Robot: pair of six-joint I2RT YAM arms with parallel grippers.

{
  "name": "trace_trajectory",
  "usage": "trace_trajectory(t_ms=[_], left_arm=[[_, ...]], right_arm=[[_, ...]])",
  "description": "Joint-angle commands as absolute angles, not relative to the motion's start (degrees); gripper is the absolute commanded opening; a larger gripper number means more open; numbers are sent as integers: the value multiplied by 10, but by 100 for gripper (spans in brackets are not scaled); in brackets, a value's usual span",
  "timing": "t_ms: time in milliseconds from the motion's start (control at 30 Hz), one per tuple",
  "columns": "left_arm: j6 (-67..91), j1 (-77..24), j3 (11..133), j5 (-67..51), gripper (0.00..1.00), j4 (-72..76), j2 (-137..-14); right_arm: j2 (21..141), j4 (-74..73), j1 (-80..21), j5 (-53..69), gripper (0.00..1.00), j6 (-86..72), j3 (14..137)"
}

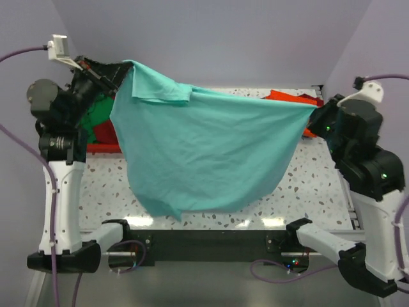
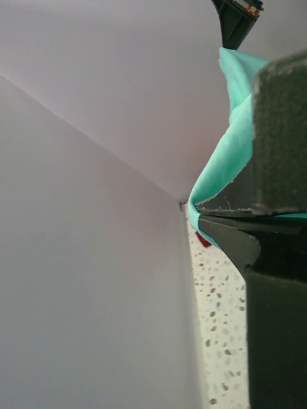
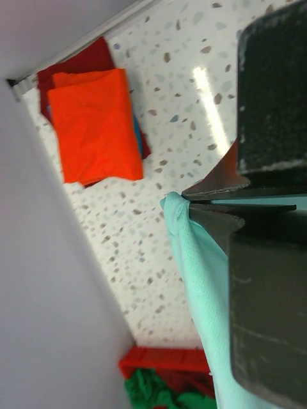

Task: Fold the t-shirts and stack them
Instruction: Flatten the tshirt out

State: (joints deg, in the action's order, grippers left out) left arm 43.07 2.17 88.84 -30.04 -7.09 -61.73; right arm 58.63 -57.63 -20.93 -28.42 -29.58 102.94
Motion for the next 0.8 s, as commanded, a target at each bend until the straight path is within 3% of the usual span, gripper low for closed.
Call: trace_trajectory(t_ms=[0, 100, 200, 233, 267, 333, 367, 467, 533, 767], left_arm=[[461, 11, 821, -314, 0, -114, -719], [440, -26, 812, -327, 0, -74, -843], [446, -38, 900, -379, 4, -53, -1019], [444, -39, 962, -382, 15, -55, -1060], [439, -39, 995, -377, 44, -61, -1126], [416, -40, 1091, -372, 71, -110, -1172], [405, -40, 1113, -361, 74, -123, -1194], [377, -42, 1126, -362, 80, -152, -1185], [353, -44, 1074, -359, 80, -158, -1151], [279, -65, 853, -334, 81, -191, -1051]], right_arm=[[662, -610, -207, -300, 0, -336, 940], [727, -521, -180, -258, 0, -327, 844], [798, -444, -129, -223, 0, -335, 797], [853, -438, -119, -210, 0, -337, 806], [877, -429, -112, -203, 7, -326, 816], [944, -441, -110, -192, 36, -307, 872], [958, -459, -110, -191, 54, -288, 889], [963, -467, -111, -165, 73, -265, 909], [946, -459, -112, -148, 79, -258, 884], [889, -430, -161, -30, 81, -278, 761]])
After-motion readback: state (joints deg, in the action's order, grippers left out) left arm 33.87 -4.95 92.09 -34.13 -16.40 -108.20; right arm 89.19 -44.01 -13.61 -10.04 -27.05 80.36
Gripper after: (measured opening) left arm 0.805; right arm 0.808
